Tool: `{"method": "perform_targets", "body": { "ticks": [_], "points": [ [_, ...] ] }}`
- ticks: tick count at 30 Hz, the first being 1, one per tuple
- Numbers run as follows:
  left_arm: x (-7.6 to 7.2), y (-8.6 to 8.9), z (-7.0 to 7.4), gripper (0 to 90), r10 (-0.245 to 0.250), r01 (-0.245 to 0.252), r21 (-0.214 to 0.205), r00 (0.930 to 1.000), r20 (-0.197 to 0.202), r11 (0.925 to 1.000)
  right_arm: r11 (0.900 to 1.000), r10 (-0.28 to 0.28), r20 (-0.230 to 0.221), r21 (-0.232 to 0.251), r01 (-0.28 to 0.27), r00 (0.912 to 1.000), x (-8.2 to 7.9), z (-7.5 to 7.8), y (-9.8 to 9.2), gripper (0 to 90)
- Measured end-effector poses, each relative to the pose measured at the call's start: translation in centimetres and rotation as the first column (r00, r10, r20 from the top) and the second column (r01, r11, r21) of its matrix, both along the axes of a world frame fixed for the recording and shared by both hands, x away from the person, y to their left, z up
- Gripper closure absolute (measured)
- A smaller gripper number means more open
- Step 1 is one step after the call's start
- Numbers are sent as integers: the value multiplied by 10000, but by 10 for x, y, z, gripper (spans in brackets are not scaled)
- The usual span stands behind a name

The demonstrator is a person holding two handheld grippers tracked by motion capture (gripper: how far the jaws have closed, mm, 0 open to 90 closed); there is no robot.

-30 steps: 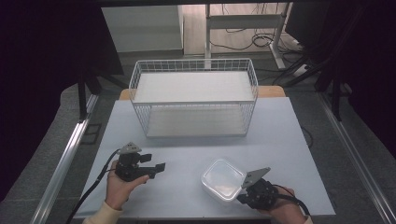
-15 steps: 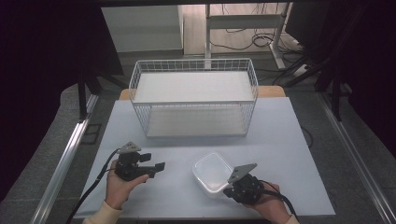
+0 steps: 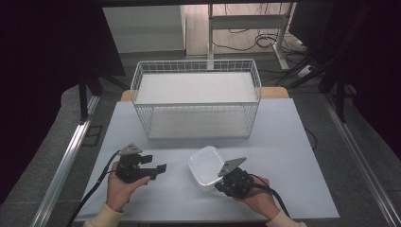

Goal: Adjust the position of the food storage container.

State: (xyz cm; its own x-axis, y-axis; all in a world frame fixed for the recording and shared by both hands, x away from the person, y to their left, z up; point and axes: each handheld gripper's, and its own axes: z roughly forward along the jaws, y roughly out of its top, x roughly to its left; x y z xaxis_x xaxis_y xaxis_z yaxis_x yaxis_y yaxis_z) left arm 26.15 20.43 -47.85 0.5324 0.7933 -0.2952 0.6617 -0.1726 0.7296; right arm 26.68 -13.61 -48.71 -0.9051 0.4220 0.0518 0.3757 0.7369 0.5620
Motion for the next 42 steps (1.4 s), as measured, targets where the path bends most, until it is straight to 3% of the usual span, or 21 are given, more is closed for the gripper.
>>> {"method": "perform_targets", "body": {
  "ticks": [6,9,11,12,13,16,17,20,22,25,33,42],
  "points": [
    [0,0,1,254,-18,18,-50,10000,16,10000,9992,-96,89,383,93,9999,-11,15,-13,894],
    [-1,0,1,254,-10,10,-47,10000,19,10000,9956,-478,577,833,429,9972,-13,39,-35,894],
    [-1,0,1,254,18,-18,-64,10000,14,10000,9902,-988,775,1065,903,9921,-8,49,-49,895],
    [-1,0,1,254,18,-18,-64,10000,14,10000,9902,-988,775,1065,903,9921,-8,49,-49,895],
    [0,0,1,254,26,-26,-77,10000,-1,10000,9830,-1429,930,1294,1304,9854,0,58,-61,894],
    [1,-2,0,255,27,-28,-57,10000,-78,10000,9766,-1793,1020,1383,1646,9785,9,64,-69,894],
    [1,-3,0,254,48,-48,-2,10000,-78,10000,9723,-2070,1120,1340,1917,9719,21,65,-72,894],
    [1,-3,1,255,34,-34,5,10000,-42,10000,9667,-2338,1035,1312,2197,9668,34,62,-72,894],
    [1,-3,2,255,59,-59,21,10000,-29,10000,9669,-2363,796,1175,2263,9684,47,50,-64,895],
    [1,-3,2,255,46,-46,21,10000,-10,10000,9702,-2293,617,946,2230,9714,55,37,-54,894],
    [1,-4,0,255,-80,81,79,10000,-20,9999,9772,-2094,399,450,2076,9770,54,18,-44,894],
    [1,-4,0,256,-71,72,114,10000,-60,9999,9821,-1860,237,335,1852,9823,52,11,-41,894]
  ]
}}
